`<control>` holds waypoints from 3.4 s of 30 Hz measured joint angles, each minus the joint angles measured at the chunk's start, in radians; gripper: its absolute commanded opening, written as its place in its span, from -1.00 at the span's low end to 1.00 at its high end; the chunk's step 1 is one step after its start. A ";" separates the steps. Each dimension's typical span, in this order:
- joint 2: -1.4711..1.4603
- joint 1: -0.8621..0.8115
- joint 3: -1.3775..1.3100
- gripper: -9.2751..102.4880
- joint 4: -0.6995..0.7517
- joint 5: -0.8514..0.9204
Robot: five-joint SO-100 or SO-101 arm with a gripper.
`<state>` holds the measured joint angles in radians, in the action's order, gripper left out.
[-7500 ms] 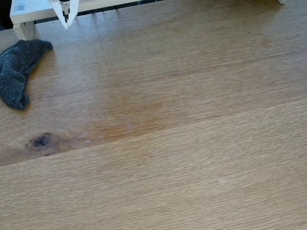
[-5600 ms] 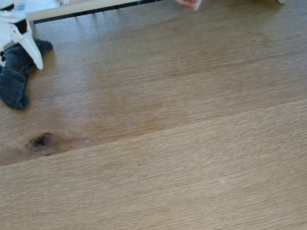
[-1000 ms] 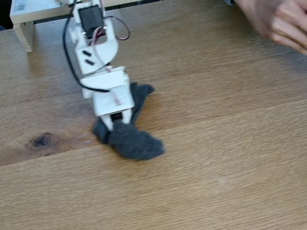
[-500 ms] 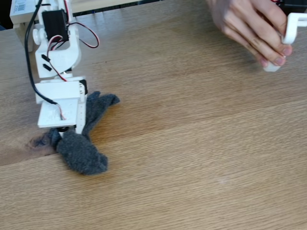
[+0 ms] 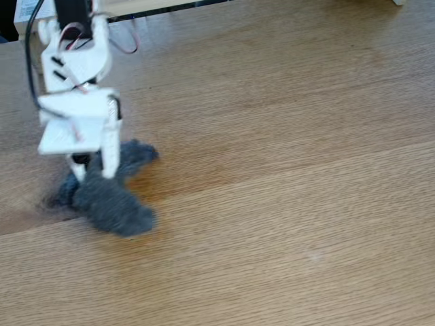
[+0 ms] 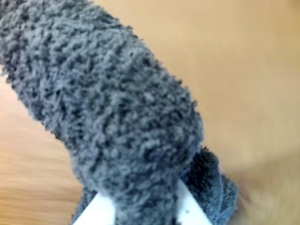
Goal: Clean the area in front of the robot
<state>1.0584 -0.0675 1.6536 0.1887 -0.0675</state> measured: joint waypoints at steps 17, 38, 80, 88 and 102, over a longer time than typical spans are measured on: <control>-0.538 0.301 -0.330 -0.84 -0.215 0.218; -0.591 -0.101 -0.726 -0.84 0.465 0.339; 0.325 -0.910 0.431 -0.27 0.591 0.561; 0.511 -0.927 0.595 -0.24 0.393 0.503; 1.319 -0.230 0.647 -0.84 0.896 0.152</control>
<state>2.3777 -0.2976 2.3010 1.0845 0.0844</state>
